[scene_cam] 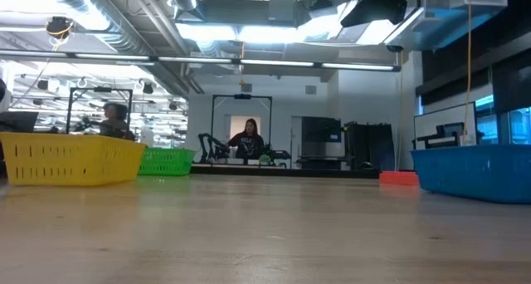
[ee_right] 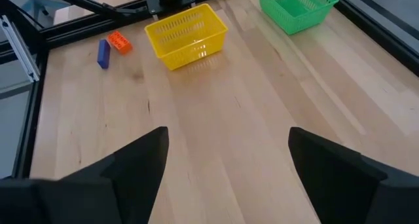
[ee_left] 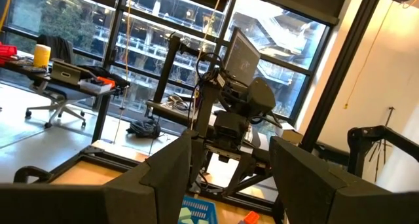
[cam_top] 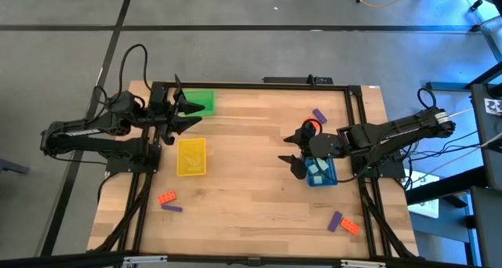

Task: Sort & place blocks by color
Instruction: Put the bottom left violet block into the green bin

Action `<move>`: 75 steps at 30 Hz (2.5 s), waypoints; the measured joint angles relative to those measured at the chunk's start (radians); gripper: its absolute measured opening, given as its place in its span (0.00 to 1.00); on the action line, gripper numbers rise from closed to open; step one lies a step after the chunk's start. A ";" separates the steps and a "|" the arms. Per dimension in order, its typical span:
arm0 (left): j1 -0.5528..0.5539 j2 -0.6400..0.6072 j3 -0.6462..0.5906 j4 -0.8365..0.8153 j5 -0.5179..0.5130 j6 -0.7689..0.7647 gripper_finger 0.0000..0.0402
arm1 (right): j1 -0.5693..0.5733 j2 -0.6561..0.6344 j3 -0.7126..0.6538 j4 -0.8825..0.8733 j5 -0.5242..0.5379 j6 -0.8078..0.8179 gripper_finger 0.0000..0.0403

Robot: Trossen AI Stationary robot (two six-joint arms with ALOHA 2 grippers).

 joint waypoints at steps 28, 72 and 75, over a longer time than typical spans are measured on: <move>0.000 0.000 0.000 0.000 0.007 0.009 0.50 | 0.000 -0.005 0.000 0.006 0.000 0.004 0.79; -0.238 0.209 0.122 -0.175 0.002 0.077 0.50 | 0.000 -0.157 -0.001 -0.022 0.149 0.002 0.79; -0.309 0.259 0.216 -0.397 -0.018 0.101 0.50 | 0.000 -0.177 -0.001 -0.024 0.160 0.002 0.79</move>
